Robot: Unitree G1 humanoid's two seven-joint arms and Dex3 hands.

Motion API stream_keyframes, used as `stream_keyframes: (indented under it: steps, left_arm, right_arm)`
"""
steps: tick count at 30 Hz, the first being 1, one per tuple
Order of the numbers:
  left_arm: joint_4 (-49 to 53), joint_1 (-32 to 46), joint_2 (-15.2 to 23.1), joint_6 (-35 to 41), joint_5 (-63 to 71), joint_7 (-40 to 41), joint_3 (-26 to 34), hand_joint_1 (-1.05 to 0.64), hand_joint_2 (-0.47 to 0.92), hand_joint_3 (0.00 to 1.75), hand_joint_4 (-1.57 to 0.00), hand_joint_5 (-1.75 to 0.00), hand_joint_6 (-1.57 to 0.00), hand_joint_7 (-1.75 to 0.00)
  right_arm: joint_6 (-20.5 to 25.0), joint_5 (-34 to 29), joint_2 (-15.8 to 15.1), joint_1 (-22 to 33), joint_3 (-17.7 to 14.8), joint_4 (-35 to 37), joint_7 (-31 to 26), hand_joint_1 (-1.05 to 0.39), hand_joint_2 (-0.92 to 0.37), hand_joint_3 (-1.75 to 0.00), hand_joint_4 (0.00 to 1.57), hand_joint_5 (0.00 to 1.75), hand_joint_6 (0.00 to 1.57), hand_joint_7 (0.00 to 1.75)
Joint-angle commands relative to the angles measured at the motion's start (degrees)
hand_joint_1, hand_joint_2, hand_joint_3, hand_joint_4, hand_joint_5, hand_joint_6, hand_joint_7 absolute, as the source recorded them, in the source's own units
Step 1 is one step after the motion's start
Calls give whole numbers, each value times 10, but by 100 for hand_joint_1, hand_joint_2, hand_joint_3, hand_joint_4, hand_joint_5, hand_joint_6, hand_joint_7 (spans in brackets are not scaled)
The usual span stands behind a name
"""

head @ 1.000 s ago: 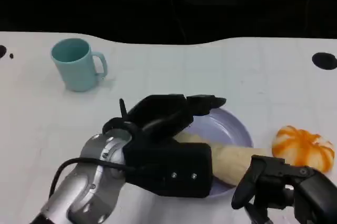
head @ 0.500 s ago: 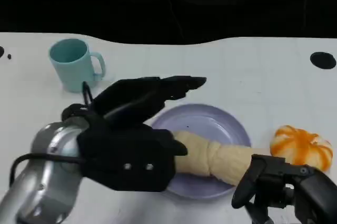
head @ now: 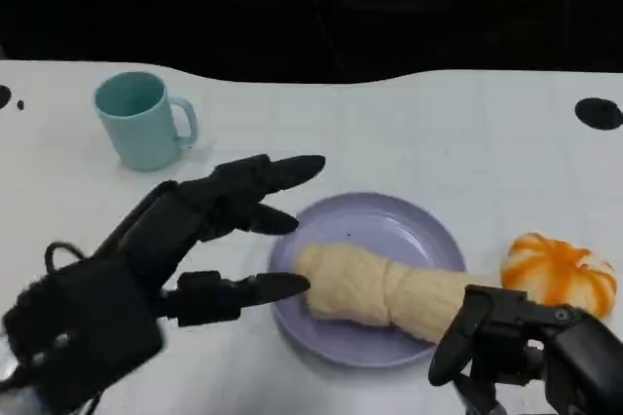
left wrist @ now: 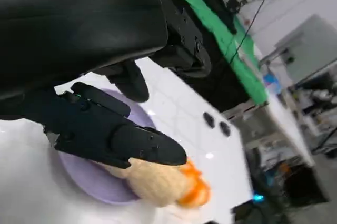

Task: Grasp the towel on the left side of the plate with the left hand and place it into the plate.

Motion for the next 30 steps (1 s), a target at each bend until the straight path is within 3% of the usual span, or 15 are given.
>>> stream_keyframes:
  steps: [1, 2, 3, 5, 7, 8, 10, 14, 20, 30]
  left_arm:
    - [-44, 58, -36, 37, -52, 46, 30, -26, 87, 27, -68, -108, -77, -39]
    - [-52, 66, -41, 47, -63, 52, 33, -23, 71, 58, -70, -117, -77, -57]
    - [-58, 70, -44, 54, -71, 56, 35, -22, 62, 76, -70, -120, -76, -66]
    - [-77, 90, -53, 83, -101, 67, 47, -17, 54, 95, -75, -128, -77, -82]
    - [-98, 108, -60, 115, -130, 77, 56, -15, 51, 102, -76, -132, -78, -89]
    - [-108, 116, -61, 131, -142, 83, 59, -15, 49, 115, -78, -141, -77, -99]
    - [-136, 136, -70, 188, -183, 99, 72, -16, 48, 125, -78, -149, -75, -109]
    - [-160, 153, -72, 282, -261, 124, 100, -10, 56, 128, -79, -168, -73, -137]
    - [-150, 136, -61, 371, -317, 153, 118, -9, 55, 132, -83, -175, -69, -163]
    - [-127, 103, -56, 446, -375, 184, 142, -12, 54, 135, -82, -175, -65, -175]
  right_arm:
    - [1, 5, -5, -4, -5, 0, 1, -13, -56, -106, 77, 166, 71, 132]
    - [1, 5, -5, -4, -5, 0, 2, -13, -56, -107, 77, 166, 71, 132]
    - [1, 5, -5, -4, -5, 1, 2, -13, -56, -107, 77, 166, 71, 132]
    - [1, 3, -5, -6, -4, 2, 1, -13, -56, -107, 77, 166, 72, 132]
    - [1, 2, -4, -7, -3, 3, 0, -13, -56, -107, 77, 166, 72, 132]
    - [2, 3, -4, -7, -3, 3, 0, -13, -56, -107, 77, 166, 72, 132]
    - [0, 3, -4, -8, -3, 5, 0, -12, -55, -108, 77, 165, 72, 132]
    - [-7, 2, -5, -9, -5, 10, 1, -12, -55, -108, 77, 165, 71, 133]
    - [-6, -1, -6, -10, -3, 10, 1, -13, -55, -108, 77, 165, 71, 132]
    - [-5, 1, -7, -7, -9, 5, 1, -14, -56, -106, 77, 167, 71, 133]
